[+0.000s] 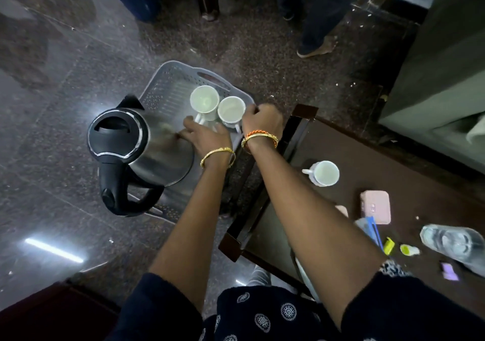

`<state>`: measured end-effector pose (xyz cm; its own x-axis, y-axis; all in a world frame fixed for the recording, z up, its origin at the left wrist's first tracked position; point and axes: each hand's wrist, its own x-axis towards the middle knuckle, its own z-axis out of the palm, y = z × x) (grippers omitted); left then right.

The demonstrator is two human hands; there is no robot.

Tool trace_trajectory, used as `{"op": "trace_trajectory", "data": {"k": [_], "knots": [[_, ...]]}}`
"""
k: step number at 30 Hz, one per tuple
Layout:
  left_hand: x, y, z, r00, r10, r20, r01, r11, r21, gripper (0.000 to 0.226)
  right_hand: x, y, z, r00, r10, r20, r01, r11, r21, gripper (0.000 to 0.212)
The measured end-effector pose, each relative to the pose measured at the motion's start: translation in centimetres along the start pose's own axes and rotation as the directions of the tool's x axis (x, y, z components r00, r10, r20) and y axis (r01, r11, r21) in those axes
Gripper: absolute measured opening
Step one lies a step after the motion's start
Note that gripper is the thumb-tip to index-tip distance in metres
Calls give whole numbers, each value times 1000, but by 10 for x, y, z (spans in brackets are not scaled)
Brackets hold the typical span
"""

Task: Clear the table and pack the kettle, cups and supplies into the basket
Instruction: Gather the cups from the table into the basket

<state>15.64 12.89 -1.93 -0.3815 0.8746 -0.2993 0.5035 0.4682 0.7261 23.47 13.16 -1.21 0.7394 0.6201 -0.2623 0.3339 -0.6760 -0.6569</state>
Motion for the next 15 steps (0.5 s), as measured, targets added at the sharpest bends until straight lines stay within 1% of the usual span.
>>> {"op": "trace_trajectory", "data": {"k": [2,3,4,6,8,10,12,13,15], "knots": [[-26,4,-1,997,52,-59,-56,996,-69,31,-9,9,-24,998,-13,-54,24,979,201,39],[-42,3,2,996,85,-38,-88,992,-94,22,-14,17,-37,996,-24,-90,47,964,260,43],[-60,2,5,993,120,20,-117,986,-117,17,-19,26,-49,992,-31,-120,66,951,303,44],[-100,-4,14,966,210,152,-188,971,-150,24,-29,52,-72,983,-26,-180,88,935,343,46],[-141,-17,25,928,256,271,-225,964,-142,30,-38,85,-92,977,2,-215,76,932,354,53],[-179,-35,39,888,250,385,-232,968,-93,27,-49,128,-114,969,57,-240,34,933,357,51],[-210,-55,53,857,201,475,-206,978,-41,16,-58,175,-132,954,126,-273,-27,941,339,41],[-224,-65,61,848,164,504,-182,983,-15,11,-61,198,-142,948,173,-267,-79,941,329,38],[-243,-79,76,854,75,514,-120,991,54,14,-66,242,-162,934,277,-226,-203,931,303,35]]}}
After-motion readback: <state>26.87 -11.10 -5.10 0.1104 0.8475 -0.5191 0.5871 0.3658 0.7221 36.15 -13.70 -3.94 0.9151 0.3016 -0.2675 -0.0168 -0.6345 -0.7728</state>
